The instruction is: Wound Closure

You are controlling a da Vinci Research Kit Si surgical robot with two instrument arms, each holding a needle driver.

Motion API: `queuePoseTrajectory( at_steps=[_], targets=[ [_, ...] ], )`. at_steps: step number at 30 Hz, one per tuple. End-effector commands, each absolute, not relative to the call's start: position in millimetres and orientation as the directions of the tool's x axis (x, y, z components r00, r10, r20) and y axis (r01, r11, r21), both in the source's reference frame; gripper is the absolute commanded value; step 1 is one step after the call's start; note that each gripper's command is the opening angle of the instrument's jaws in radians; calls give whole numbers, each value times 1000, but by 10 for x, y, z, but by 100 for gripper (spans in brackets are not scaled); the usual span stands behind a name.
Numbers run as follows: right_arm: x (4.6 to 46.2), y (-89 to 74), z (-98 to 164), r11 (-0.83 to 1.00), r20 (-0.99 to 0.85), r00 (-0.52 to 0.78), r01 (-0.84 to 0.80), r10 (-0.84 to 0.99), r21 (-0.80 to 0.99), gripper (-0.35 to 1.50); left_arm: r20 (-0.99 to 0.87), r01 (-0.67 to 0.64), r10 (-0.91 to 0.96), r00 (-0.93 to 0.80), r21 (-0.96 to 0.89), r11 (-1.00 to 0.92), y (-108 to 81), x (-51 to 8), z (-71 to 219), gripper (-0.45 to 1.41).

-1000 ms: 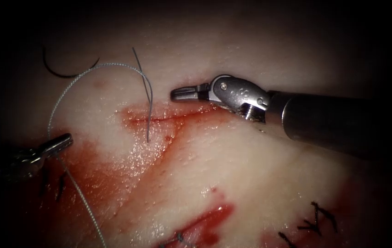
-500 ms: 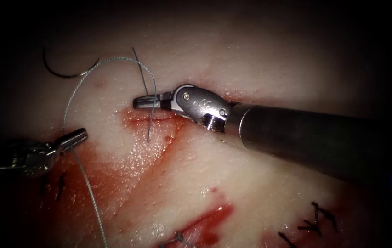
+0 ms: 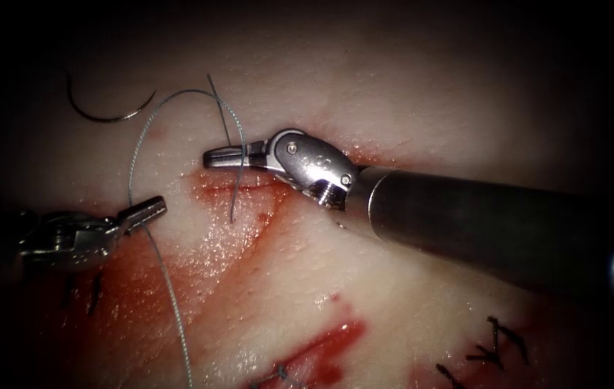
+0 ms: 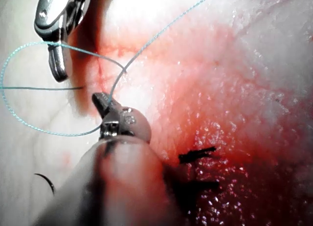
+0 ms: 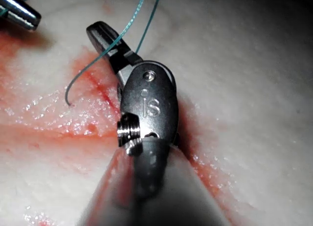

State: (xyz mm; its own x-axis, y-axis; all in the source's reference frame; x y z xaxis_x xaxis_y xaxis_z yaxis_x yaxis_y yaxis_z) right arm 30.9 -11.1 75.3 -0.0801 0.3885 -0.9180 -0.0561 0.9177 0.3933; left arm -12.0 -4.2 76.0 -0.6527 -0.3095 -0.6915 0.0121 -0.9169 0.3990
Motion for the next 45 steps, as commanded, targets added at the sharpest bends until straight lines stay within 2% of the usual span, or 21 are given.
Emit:
queuePoseTrajectory(
  at_steps=[1,15,27,28,29,30,31,33,34,35,42,45],
  targets=[
    [321,-107,755,916,-915,-91,-53,393,398,-35,-693,22,-313,-649,393,-919,-40,-128,769,-45],
    [346,-115,746,913,-909,-118,-36,400,407,-35,-789,68,-306,-533,320,-945,-67,-195,745,-45],
    [360,-114,741,900,-893,-137,-20,430,436,-35,-856,150,-366,-365,334,-931,-60,-220,720,-45],
    [362,-114,741,900,-892,-138,-16,430,436,-33,-854,155,-372,-364,338,-928,-60,-222,721,-45],
    [363,-115,741,900,-892,-138,-18,430,436,-6,-851,165,-381,-361,344,-925,-61,-223,722,-45],
    [365,-115,741,897,-890,-138,-15,435,441,10,-855,165,-378,-355,340,-926,-61,-223,722,-45],
    [365,-116,740,895,-887,-140,-7,441,446,12,-857,165,-374,-354,337,-927,-60,-222,722,-45],
    [365,-116,739,895,-885,-143,7,443,447,2,-859,165,-370,-354,333,-929,-59,-219,722,-45],
    [364,-117,738,894,-884,-144,14,445,448,-11,-855,163,-371,-363,334,-929,-58,-216,722,-45],
    [362,-116,736,892,-882,-144,12,448,451,-16,-852,162,-371,-370,334,-929,-56,-213,721,-45],
    [352,-112,730,887,-879,-137,-5,457,462,-33,-844,117,-362,-394,345,-931,-44,-187,714,-45],
    [347,-110,729,885,-877,-137,-4,460,465,-35,-849,99,-343,-402,332,-938,-40,-179,714,-45]
  ],
)
